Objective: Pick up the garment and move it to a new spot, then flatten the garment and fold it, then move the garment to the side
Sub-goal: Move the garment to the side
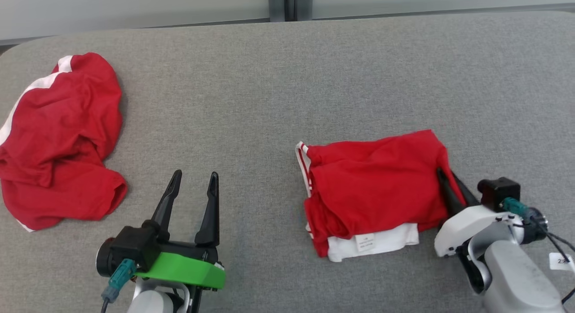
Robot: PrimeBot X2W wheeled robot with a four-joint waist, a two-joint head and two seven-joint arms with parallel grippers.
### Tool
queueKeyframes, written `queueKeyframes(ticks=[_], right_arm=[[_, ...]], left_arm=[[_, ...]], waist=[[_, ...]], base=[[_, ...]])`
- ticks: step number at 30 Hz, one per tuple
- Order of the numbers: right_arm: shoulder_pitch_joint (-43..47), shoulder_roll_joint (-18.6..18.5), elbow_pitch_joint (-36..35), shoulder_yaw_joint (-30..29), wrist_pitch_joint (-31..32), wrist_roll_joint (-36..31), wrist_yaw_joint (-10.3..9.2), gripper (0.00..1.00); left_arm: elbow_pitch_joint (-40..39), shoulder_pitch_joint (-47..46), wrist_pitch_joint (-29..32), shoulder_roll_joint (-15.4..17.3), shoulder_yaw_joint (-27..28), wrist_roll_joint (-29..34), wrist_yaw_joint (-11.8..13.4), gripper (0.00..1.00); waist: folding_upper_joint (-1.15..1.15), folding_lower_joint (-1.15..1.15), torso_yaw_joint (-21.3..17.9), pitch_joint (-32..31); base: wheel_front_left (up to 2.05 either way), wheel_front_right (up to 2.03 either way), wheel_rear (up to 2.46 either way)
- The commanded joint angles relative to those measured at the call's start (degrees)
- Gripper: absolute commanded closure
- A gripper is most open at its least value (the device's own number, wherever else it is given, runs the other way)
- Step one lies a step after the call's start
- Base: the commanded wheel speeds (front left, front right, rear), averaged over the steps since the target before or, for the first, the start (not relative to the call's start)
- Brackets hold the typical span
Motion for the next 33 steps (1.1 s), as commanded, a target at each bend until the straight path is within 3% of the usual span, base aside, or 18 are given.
queueKeyframes(ticks=[1, 8, 10, 16, 26, 33], right_arm=[[-1.3, -2.8, -0.8, -0.5, -0.2, -1.5, -0.13, 1.00], [-5.9, -12.8, -1.1, -0.6, -0.2, -3.0, -0.13, 1.00], [-8.1, -18.0, 0.3, -0.5, -0.2, -3.8, -0.13, 1.00], [-13.4, -26.6, 3.9, -1.4, -0.2, -4.0, -0.13, 1.00], [-18.7, -32.2, 7.7, -7.2, -0.2, -8.5, -0.13, 1.00], [-21.1, -31.5, 10.3, -12.0, -0.2, -11.7, -0.13, 1.00]], left_arm=[[-0.5, -1.5, -0.2, 0.1, -0.2, 1.0, -0.2, 0.00], [-2.5, -3.9, -0.2, 0.1, -0.8, 3.1, -0.5, 0.00], [-3.4, -5.4, -0.2, 0.1, -1.3, 4.5, -0.7, 0.00], [-5.4, -9.5, -0.2, 0.1, -2.0, 7.1, -1.1, 0.00], [-7.2, -14.6, -0.2, 2.2, -4.1, 11.4, -1.6, 0.00], [-7.4, -15.7, -0.2, 2.4, -4.6, 11.4, -1.6, 0.00]], waist=[[0.00, 0.00, -1.5, 1.0], [0.00, 0.00, -5.0, 4.5], [0.00, 0.00, -6.4, 6.3], [0.00, 0.00, -8.2, 10.9], [0.00, 0.00, -8.1, 16.8], [0.00, 0.00, -7.4, 18.3]], base=[[0.00, 0.00, 0.00], [0.00, 0.00, 0.00], [0.00, 0.00, 0.00], [0.00, 0.00, 0.00], [0.00, 0.00, 0.00], [0.00, 0.00, 0.00]])
